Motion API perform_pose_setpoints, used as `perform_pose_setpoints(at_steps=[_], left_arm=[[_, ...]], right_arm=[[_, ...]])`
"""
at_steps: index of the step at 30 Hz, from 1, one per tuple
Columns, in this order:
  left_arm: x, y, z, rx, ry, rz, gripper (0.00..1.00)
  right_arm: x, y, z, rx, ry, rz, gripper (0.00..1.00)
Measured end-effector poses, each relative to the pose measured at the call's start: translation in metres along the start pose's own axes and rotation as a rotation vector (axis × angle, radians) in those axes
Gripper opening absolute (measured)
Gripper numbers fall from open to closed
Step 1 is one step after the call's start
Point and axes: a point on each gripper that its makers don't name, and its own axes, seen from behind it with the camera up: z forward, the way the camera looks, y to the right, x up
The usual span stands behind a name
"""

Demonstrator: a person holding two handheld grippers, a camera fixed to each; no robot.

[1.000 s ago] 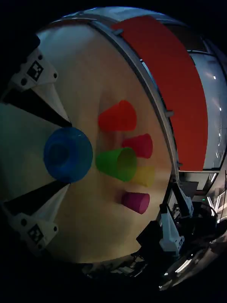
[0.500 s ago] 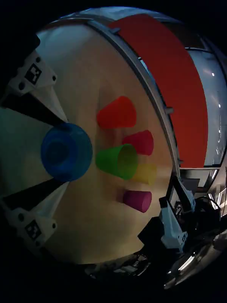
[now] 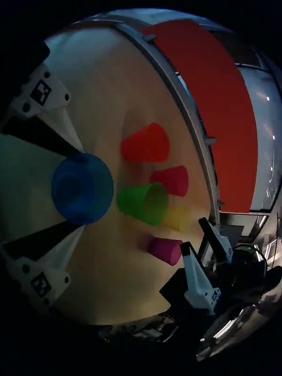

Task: Pour water

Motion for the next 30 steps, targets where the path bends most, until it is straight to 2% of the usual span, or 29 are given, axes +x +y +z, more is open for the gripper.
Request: perform_pose_setpoints(at_steps=[8, 18, 30], left_arm=[[0.013, -0.004, -0.008, 0.007, 0.040, -0.006, 0.86], [0.031, -0.015, -0.023, 0.040, 0.100, -0.007, 0.86], [0.049, -0.025, -0.040, 0.067, 0.161, -0.010, 0.86]], right_arm=[[-0.009, -0.009, 0.014, 0.016, -0.040, -0.001, 1.00], [-0.021, -0.013, 0.031, 0.021, -0.089, 0.000, 1.00], [-0.029, -0.013, 0.041, 0.006, -0.137, 0.004, 1.00]])
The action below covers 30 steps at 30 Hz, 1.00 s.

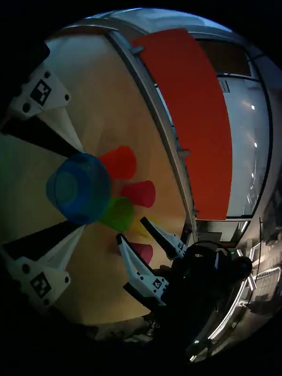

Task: Pour water

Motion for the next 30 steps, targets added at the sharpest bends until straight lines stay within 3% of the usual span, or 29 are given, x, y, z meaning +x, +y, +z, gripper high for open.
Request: perform_pose_setpoints(at_steps=[15, 30], left_arm=[[0.006, -0.002, -0.009, 0.011, 0.018, 0.004, 0.86], [0.007, -0.007, -0.015, 0.024, 0.024, 0.000, 0.86]], right_arm=[[-0.005, 0.000, 0.019, -0.014, -0.034, -0.017, 1.00], [-0.011, 0.002, 0.040, -0.028, -0.053, 0.004, 1.00]])
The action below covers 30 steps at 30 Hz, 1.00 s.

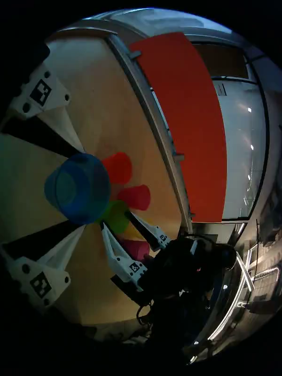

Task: Pour water

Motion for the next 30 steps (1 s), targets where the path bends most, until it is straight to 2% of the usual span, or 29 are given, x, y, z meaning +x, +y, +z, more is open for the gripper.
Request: perform_pose_setpoints(at_steps=[6, 8, 17, 23, 30], left_arm=[[-0.001, 0.000, -0.001, 0.003, 0.000, 0.000, 0.86], [-0.001, -0.001, -0.002, 0.003, -0.001, 0.000, 0.86], [-0.001, -0.001, -0.004, 0.010, 0.000, 0.000, 0.86], [0.002, 0.000, -0.007, 0.014, 0.003, 0.007, 0.86], [0.008, 0.005, -0.011, 0.023, 0.014, 0.018, 0.86]], right_arm=[[-0.004, -0.001, 0.007, -0.004, -0.008, 0.001, 1.00], [-0.004, -0.001, 0.008, -0.009, -0.006, -0.003, 0.95], [-0.003, -0.003, 0.004, -0.006, 0.005, 0.000, 0.93], [0.004, -0.002, -0.007, -0.018, 0.035, -0.002, 0.93], [0.017, -0.004, -0.034, -0.042, 0.090, -0.009, 0.93]])
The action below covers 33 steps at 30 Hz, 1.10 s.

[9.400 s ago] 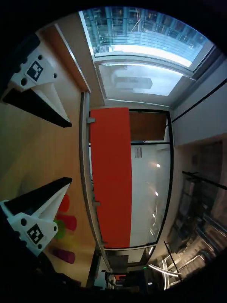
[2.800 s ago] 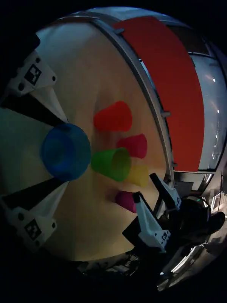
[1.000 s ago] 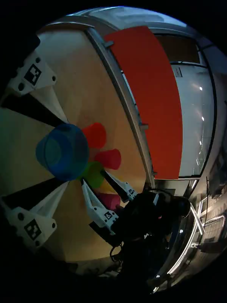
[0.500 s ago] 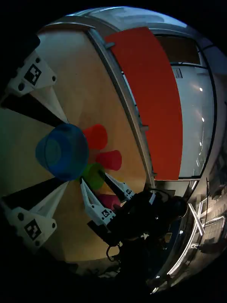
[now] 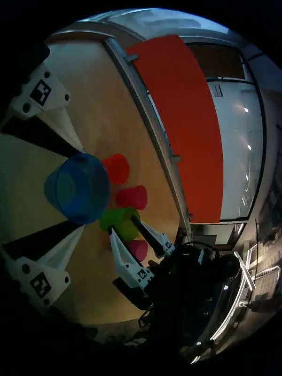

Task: Pour water

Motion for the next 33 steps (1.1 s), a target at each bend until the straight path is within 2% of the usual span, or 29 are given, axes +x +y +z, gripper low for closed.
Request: perform_pose_setpoints(at_steps=[8, 14, 24, 33], left_arm=[[0.011, 0.009, -0.009, 0.015, 0.014, 0.027, 0.86], [0.025, 0.019, -0.015, 0.021, 0.051, 0.028, 0.86], [0.059, 0.025, -0.027, 0.032, 0.165, -0.015, 0.86], [0.097, 0.023, -0.041, 0.055, 0.282, -0.037, 0.86]], right_arm=[[0.018, 0.000, -0.039, -0.041, 0.080, -0.018, 0.93], [0.030, -0.001, -0.070, -0.064, 0.150, -0.017, 0.93], [0.052, 0.000, -0.114, -0.097, 0.278, -0.018, 0.93], [0.068, 0.001, -0.136, -0.109, 0.367, -0.020, 0.93]])
